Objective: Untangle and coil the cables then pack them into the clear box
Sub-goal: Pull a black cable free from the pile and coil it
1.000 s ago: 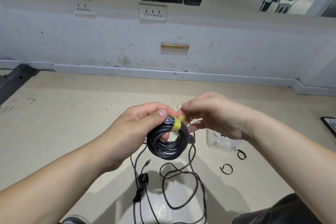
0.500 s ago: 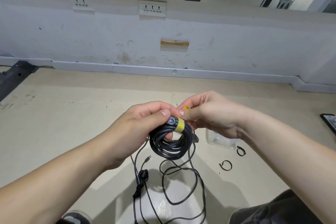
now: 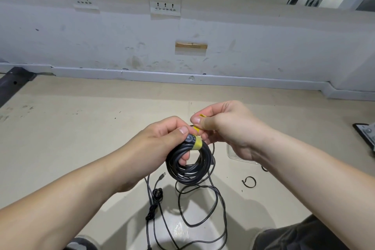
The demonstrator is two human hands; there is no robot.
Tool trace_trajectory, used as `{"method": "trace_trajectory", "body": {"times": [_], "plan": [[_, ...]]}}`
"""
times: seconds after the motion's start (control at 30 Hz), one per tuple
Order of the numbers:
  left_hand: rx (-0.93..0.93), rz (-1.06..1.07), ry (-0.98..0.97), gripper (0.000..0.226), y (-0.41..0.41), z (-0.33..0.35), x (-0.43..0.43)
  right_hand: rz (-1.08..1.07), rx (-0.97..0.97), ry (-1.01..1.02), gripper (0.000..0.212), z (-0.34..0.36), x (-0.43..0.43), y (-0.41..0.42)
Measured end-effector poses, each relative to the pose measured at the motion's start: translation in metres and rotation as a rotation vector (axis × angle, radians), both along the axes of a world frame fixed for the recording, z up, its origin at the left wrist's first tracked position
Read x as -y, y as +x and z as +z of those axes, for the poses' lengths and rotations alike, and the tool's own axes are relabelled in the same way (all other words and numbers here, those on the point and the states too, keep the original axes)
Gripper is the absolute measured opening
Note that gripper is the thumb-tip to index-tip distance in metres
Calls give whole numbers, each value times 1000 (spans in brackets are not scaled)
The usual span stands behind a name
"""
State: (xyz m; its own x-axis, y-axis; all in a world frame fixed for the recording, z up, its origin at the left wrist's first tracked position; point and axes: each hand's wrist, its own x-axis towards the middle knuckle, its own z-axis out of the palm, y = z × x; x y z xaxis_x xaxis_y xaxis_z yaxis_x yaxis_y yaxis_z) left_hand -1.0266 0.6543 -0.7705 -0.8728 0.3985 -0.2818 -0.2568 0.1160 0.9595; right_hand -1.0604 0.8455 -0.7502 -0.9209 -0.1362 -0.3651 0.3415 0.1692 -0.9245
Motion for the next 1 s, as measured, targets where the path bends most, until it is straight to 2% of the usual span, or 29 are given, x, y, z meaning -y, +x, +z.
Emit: {"method": "trace_trajectory", "body": {"times": [0.27, 0.47, 0.63, 0.77, 0.9, 1.0], "plan": [[-44, 70, -71, 20, 3, -4, -8, -38, -162, 38, 8, 5, -1, 10], [-60, 173, -59, 19, -1, -3, -4, -19, -202, 15, 9, 11, 0, 15], [-105, 167, -113, 20, -1, -4, -2, 130, -341, 195, 9, 14, -1, 22], [-110, 216, -90, 22, 1, -5, -5, 237, -523, 410, 10, 12, -1, 24], [-102, 245, -49, 28, -1, -2, -5, 235, -596, 420, 9, 9, 0, 24], [-61, 308, 5, 27, -1, -1, -6, 255, -740, 476, 5, 6, 3, 28]]}}
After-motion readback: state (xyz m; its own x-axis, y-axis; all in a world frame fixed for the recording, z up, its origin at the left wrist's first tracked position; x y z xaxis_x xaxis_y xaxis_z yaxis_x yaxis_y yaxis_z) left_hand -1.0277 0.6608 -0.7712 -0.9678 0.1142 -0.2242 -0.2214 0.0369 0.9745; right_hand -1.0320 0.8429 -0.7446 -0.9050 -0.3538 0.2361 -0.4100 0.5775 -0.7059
